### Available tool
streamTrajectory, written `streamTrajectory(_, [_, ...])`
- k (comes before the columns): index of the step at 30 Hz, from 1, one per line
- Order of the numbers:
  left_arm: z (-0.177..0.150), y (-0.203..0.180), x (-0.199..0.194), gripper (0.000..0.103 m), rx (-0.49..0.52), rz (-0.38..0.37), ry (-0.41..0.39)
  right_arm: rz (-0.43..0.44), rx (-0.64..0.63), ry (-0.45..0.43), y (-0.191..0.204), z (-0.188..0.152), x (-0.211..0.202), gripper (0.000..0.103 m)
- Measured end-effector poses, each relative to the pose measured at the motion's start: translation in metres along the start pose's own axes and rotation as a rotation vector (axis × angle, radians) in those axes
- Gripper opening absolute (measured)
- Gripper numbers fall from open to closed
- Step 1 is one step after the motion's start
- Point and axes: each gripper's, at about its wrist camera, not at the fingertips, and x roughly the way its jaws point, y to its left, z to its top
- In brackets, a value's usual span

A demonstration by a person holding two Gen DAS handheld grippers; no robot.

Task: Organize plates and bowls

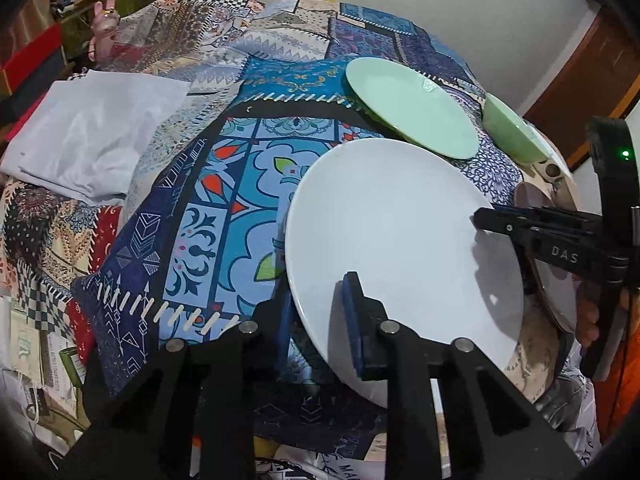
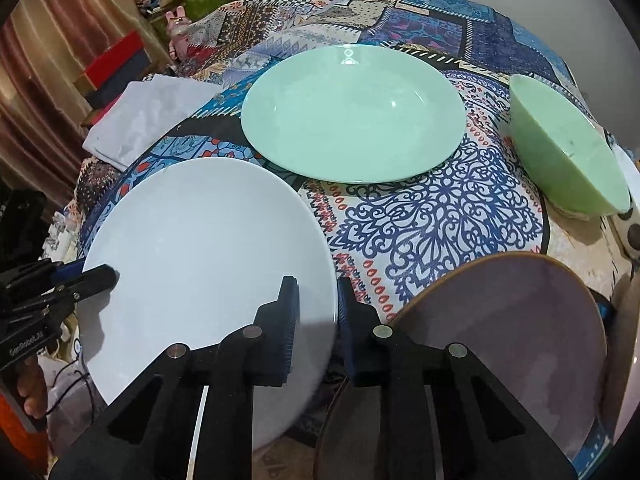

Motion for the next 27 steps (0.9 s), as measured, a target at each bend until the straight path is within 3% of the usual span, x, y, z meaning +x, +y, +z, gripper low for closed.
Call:
streamTrajectory(7, [0.018, 0.011, 0.005, 0.024, -0.022, 0.023, 0.008, 0.036, 0.03, 0.0, 0.004, -0.008, -0.003, 0.018])
streamTrajectory(13, [0.028, 0.025, 0.011, 0.023, -0.055, -0.013, 0.028, 0.076, 0.079, -0.004, 0.002, -0.016, -0.007, 0.018])
streamTrajectory(27, [0.01, 0.025, 0.003, 0.024, -0.052, -0.036, 0.048, 0.09, 0.077, 0.003, 0.006, -0.02, -0.002, 0.023])
